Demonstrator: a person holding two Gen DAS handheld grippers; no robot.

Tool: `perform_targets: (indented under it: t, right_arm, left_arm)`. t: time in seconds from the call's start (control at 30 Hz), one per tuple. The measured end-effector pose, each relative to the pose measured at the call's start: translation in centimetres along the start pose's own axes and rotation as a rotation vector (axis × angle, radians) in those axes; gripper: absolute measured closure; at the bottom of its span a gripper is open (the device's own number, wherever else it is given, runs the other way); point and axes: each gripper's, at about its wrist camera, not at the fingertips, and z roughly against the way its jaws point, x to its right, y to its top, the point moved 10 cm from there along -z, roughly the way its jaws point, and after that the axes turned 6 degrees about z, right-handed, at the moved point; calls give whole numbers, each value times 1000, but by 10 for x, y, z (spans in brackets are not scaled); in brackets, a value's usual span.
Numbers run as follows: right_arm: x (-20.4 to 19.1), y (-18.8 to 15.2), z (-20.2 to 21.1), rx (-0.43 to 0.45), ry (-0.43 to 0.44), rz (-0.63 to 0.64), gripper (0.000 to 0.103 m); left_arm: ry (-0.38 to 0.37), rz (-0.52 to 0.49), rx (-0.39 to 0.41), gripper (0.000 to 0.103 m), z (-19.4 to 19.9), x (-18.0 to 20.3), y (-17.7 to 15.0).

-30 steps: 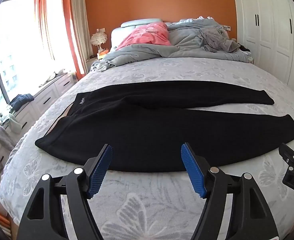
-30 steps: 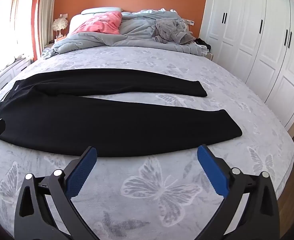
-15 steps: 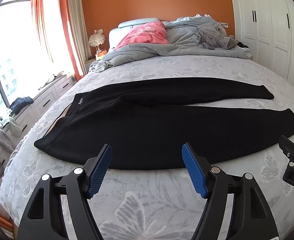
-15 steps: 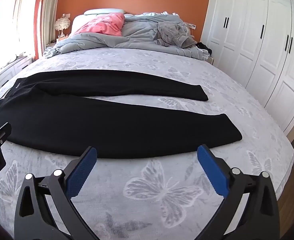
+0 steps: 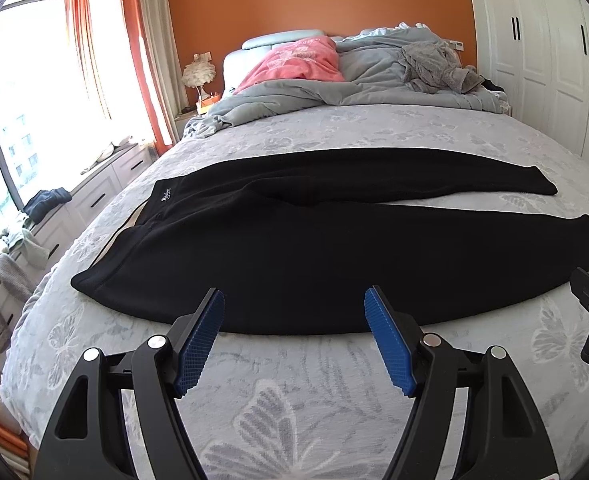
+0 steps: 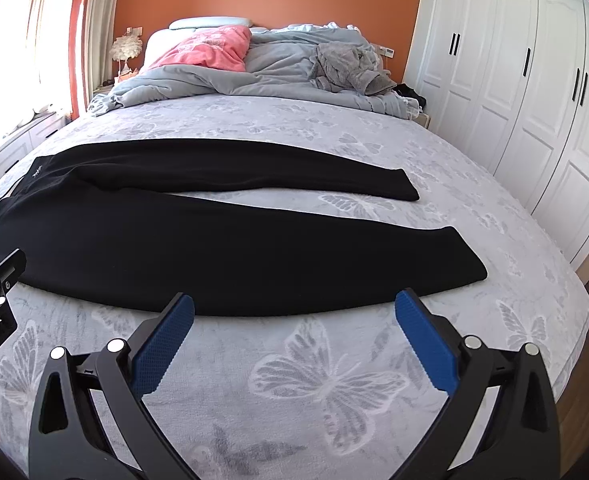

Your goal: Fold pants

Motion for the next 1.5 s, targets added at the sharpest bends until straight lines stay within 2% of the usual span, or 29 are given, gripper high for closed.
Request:
perform_targets:
  t: [1.5]
  right_arm:
    - [-1,0,-1,0,-3,3,5]
  left_arm:
    - [10,4,-14,33,-6,-7,-3]
